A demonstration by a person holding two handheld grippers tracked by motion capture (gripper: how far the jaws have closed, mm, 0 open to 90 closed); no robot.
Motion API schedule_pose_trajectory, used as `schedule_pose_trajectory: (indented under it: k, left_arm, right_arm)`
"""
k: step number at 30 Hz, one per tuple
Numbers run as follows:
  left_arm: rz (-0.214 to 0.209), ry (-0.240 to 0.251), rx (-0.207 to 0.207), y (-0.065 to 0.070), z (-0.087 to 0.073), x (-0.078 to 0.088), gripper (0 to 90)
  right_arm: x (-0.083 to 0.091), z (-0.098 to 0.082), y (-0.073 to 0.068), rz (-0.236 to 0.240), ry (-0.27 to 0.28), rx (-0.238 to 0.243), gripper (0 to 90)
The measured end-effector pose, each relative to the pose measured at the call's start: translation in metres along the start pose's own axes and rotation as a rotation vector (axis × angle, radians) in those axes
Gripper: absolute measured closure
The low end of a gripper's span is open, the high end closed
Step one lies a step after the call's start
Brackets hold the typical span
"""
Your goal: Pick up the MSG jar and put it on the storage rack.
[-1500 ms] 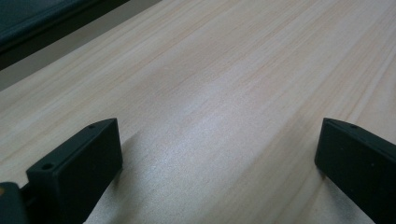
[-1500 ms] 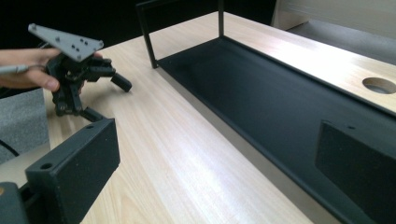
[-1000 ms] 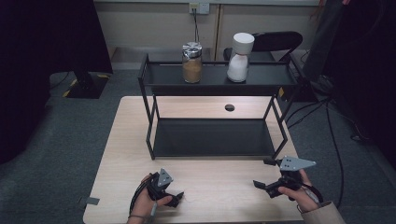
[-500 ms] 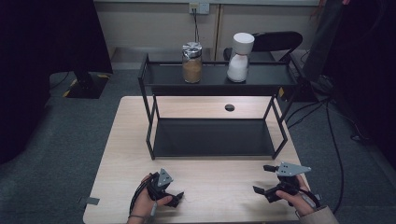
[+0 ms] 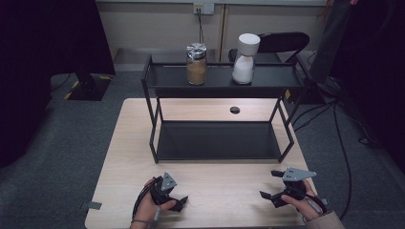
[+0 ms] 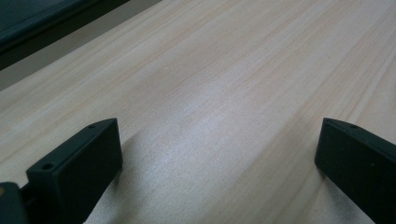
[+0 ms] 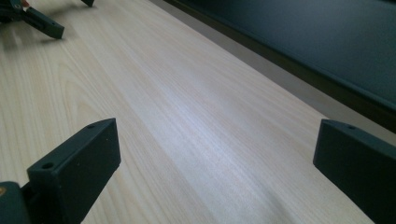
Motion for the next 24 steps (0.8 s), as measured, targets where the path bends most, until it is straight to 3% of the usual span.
schedule_pose_trajectory:
  k: [7,11,15,24]
  left_arm:
    - [0.0,0.0,0.0,0.0,0.0,0.0,0.0]
    - [0.0,0.0,0.0,0.0,0.0,0.0,0.0]
    - [0.001,0.0,0.001,0.0,0.0,0.0,0.0]
    - [0.001,0.0,0.001,0.0,0.0,0.0,0.0]
  right_arm:
    - [-0.001,0.001,0.0,-0.005,-0.029,0.002,0.0]
    - [-0.004,0.006,-0.006,-0.05,-0.086,0.048,0.3]
    - [-0.007,0.01,-0.007,-0.05,-0.125,0.07,1.0]
    - [-0.011,0.009,-0.005,-0.049,-0.159,0.048,0.9]
Point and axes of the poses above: each handheld gripper's, and its own axes: x roughly backward along the jaws, z roughly out of its top, y roughly to its right, the point moved 3 cm from there along -x, roughly forward along the jaws, and after that the axes turned 7 degrees about z, right-handed, at the moved point
